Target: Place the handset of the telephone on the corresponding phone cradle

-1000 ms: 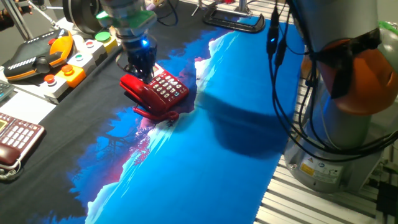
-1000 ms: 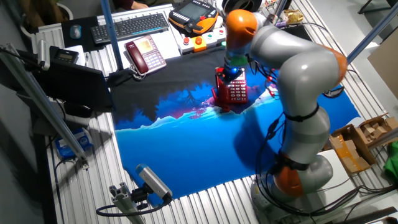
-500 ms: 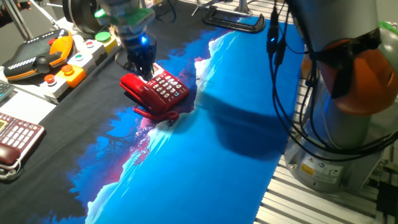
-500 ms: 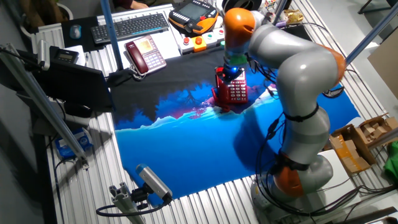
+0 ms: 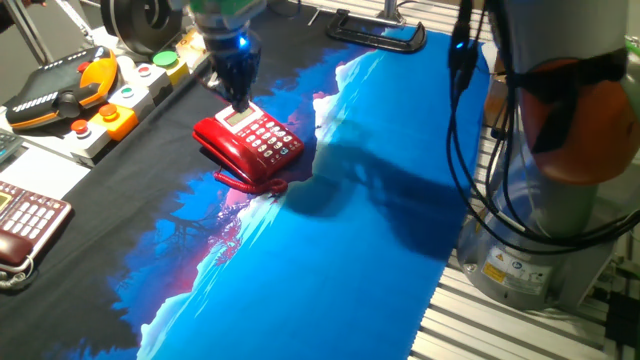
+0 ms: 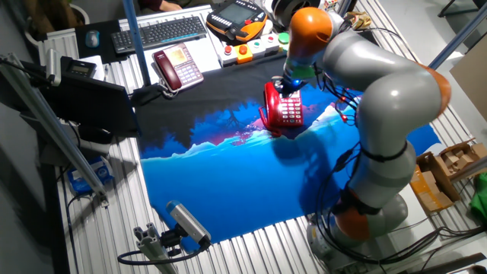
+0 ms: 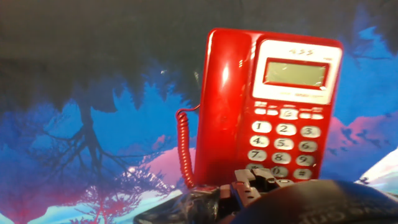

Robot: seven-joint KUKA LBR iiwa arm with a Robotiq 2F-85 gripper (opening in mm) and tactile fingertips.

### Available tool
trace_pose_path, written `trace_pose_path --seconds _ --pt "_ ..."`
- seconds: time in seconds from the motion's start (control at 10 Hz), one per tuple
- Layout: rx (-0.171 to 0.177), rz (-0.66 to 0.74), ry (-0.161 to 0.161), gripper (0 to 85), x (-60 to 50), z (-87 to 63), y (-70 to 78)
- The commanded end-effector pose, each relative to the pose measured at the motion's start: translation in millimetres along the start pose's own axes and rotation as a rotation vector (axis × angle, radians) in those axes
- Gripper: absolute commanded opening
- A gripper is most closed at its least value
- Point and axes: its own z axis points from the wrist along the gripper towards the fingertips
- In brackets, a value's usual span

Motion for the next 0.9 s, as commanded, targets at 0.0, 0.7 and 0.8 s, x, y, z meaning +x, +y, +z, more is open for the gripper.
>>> trace_pose_path --seconds 0.0,0.7,0.8 --pt "0.002 0.002 -0.009 0.7 -0.2 -5.4 -1.6" --pt "0.01 -0.011 -0.025 0.7 8.6 -20.4 -9.2" --pt "0.012 -0.015 -0.025 0.7 9.5 -21.4 -9.4"
